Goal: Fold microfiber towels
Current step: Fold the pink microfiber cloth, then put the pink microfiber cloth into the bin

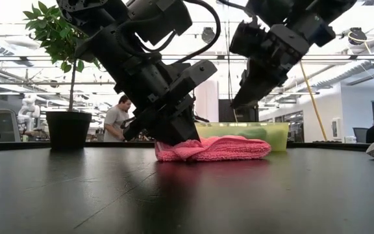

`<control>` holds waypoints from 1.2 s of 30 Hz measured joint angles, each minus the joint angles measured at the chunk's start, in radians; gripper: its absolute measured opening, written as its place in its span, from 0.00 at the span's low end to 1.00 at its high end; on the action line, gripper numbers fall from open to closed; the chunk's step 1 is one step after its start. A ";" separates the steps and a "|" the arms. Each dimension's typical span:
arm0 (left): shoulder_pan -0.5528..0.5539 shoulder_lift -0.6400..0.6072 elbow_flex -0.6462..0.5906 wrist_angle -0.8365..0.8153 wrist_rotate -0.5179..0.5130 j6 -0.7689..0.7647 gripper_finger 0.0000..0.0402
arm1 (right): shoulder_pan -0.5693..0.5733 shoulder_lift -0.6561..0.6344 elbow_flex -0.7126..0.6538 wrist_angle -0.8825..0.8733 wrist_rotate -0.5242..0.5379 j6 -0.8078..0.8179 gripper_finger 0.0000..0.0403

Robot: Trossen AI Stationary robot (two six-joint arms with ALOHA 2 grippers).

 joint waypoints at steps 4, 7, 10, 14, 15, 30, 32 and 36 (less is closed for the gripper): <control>0.003 0.000 0.000 0.009 -0.001 0.000 0.06 | 0.048 0.085 0.000 0.116 0.001 0.053 0.00; 0.004 0.000 0.000 0.011 -0.003 -0.006 0.06 | 0.073 0.164 0.000 0.216 0.000 0.064 0.00; 0.004 0.000 0.000 0.011 -0.004 -0.008 0.06 | 0.083 0.237 0.000 0.283 -0.005 0.092 0.00; 0.004 0.000 0.000 0.011 -0.004 -0.008 0.06 | 0.082 0.297 0.001 0.241 -0.006 0.102 0.00; 0.004 0.000 0.000 0.012 -0.004 -0.008 0.06 | 0.078 0.300 0.002 0.217 -0.005 0.101 0.00; 0.004 0.001 0.000 0.012 -0.008 -0.010 0.06 | 0.030 0.051 -0.002 -0.149 -0.030 0.059 0.00; 0.004 0.001 0.000 0.012 -0.008 -0.010 0.06 | 0.025 0.012 -0.001 -0.161 -0.030 0.059 0.00; 0.004 0.001 0.000 0.013 -0.008 -0.010 0.06 | 0.011 -0.034 0.000 -0.188 -0.031 0.095 0.00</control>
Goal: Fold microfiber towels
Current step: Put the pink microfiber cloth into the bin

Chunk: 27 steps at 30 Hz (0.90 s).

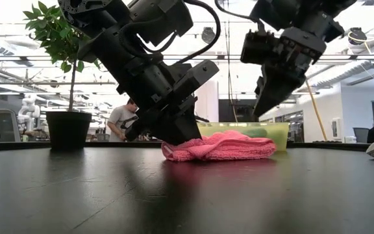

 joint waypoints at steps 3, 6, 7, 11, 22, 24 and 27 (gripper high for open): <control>0.000 0.000 0.000 0.000 0.000 -0.005 0.06 | -0.010 -0.005 0.000 -0.036 -0.002 0.019 0.05; 0.000 0.000 0.000 0.003 0.000 -0.005 0.06 | -0.021 -0.005 0.000 -0.063 -0.002 0.080 0.14; 0.000 0.000 0.000 0.003 0.000 -0.005 0.06 | -0.025 -0.005 0.000 -0.068 -0.002 0.099 0.18; 0.000 0.000 0.000 0.003 0.000 -0.006 0.06 | -0.044 -0.005 0.000 -0.076 0.006 0.154 0.35; 0.000 -0.001 0.000 0.005 -0.002 -0.005 0.06 | -0.104 0.151 0.000 0.069 -0.030 0.254 0.64; 0.000 -0.001 0.000 0.005 -0.003 -0.005 0.06 | -0.111 0.182 0.000 0.124 -0.053 0.255 0.65; 0.000 -0.001 0.000 0.004 -0.002 -0.005 0.06 | -0.118 0.228 0.000 0.216 -0.081 0.276 0.65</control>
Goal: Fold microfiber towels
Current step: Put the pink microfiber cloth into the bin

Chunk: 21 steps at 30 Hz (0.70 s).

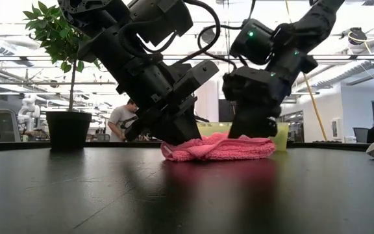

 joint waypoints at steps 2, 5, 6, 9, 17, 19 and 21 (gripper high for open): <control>0.000 0.000 0.000 -0.001 0.001 0.000 0.06 | 0.000 0.029 0.001 0.042 -0.018 0.014 0.65; 0.000 0.000 0.000 -0.002 0.001 0.000 0.06 | 0.000 0.063 0.005 0.067 -0.024 0.022 0.65; 0.000 0.000 0.000 -0.002 0.001 0.000 0.06 | 0.000 0.072 0.005 0.068 -0.026 0.022 0.65; 0.000 0.000 0.000 -0.002 0.002 0.001 0.06 | -0.001 0.087 0.005 0.080 -0.058 0.018 0.64; 0.000 0.000 0.000 -0.002 0.002 0.007 0.06 | -0.001 0.092 0.003 0.081 -0.066 0.039 0.36; 0.000 0.000 0.000 -0.002 0.002 0.007 0.06 | 0.000 0.093 0.003 0.079 -0.066 0.032 0.20; 0.000 0.000 0.000 -0.002 0.002 0.007 0.06 | -0.003 0.095 0.001 0.088 -0.076 -0.006 0.07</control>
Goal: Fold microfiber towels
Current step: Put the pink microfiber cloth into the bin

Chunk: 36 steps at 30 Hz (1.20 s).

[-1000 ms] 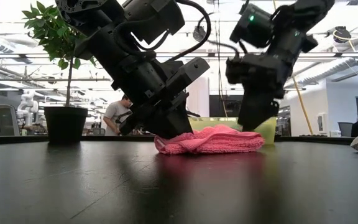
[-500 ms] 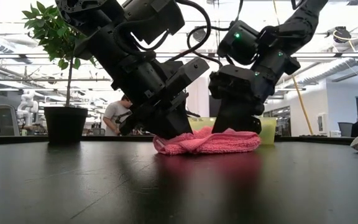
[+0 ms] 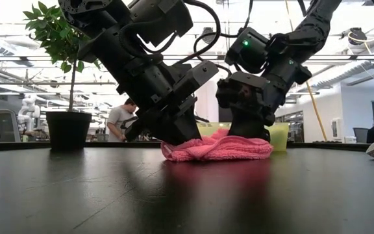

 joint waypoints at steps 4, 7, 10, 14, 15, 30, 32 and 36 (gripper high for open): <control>0.000 0.000 0.000 0.001 -0.001 0.000 0.06 | -0.001 0.000 0.000 0.014 0.010 0.002 0.05; 0.000 -0.003 0.000 0.014 -0.009 0.021 0.06 | -0.001 0.000 0.000 0.013 0.011 0.002 0.03; 0.000 -0.038 -0.002 0.021 -0.021 0.063 0.06 | -0.001 -0.001 0.000 0.010 0.017 0.001 0.03; -0.008 -0.127 -0.002 0.009 -0.064 0.127 0.06 | -0.001 -0.001 0.000 0.007 0.022 -0.001 0.03; -0.009 -0.150 -0.001 0.007 -0.074 0.143 0.06 | -0.001 -0.001 -0.001 0.006 0.023 -0.002 0.03; -0.016 -0.233 -0.001 -0.320 -0.106 0.098 0.06 | -0.002 -0.193 0.044 -0.166 0.025 -0.028 0.03; -0.016 -0.233 -0.001 -0.319 -0.105 0.099 0.06 | -0.003 -0.262 0.084 -0.264 0.023 -0.067 0.03; -0.016 -0.233 -0.001 -0.315 -0.100 0.102 0.06 | -0.017 -0.357 0.195 -0.445 0.027 -0.149 0.03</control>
